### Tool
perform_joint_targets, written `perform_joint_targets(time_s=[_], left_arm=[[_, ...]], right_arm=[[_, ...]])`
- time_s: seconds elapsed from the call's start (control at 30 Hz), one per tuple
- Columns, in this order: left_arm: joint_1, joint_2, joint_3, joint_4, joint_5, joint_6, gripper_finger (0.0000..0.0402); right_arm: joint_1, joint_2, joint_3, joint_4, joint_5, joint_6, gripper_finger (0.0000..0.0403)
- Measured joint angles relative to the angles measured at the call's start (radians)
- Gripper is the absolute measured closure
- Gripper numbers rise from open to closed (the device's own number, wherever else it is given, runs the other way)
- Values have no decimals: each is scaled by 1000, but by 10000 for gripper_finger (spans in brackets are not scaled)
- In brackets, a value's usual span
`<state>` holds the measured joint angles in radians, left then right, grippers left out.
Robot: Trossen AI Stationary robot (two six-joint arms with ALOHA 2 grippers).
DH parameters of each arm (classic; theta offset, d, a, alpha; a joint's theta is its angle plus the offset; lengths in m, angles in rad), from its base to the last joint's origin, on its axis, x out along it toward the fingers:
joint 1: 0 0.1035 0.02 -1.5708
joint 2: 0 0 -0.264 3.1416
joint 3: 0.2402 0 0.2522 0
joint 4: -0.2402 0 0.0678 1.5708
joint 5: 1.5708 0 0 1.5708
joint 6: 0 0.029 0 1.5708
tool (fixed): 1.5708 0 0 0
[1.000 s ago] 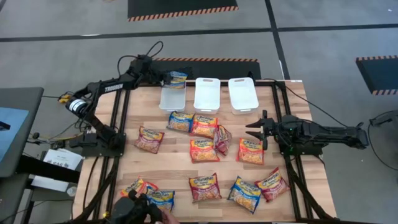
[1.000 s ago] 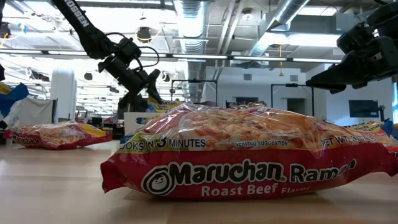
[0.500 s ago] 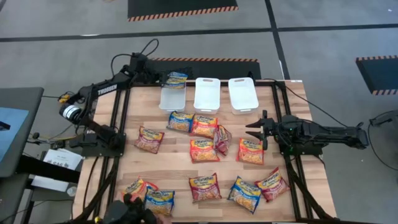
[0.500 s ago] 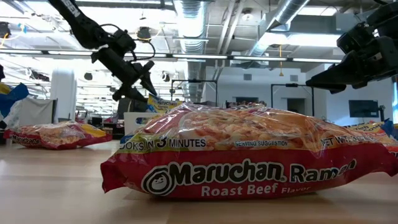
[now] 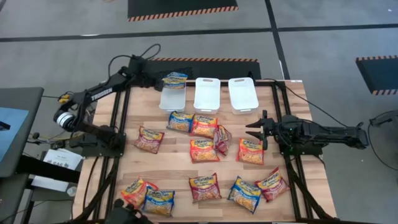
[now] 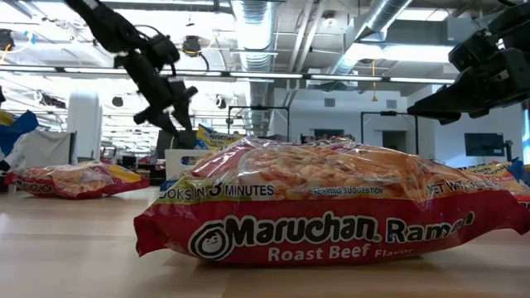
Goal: Sort Maruchan noodles
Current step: Put the blue noodle pack into the left white bin
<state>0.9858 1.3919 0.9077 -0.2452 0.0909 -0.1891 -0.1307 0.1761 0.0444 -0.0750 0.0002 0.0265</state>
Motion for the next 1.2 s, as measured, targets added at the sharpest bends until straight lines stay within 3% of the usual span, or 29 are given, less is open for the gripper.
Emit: perform_joint_targets(time_s=[0.5,1.2], left_arm=[[-7,175,0,192,108,-113,193],[-12,194,0,136,171,-164,194]], right_arm=[[0,0,0,0,0,0,243],[0,0,0,0,0,0,243]])
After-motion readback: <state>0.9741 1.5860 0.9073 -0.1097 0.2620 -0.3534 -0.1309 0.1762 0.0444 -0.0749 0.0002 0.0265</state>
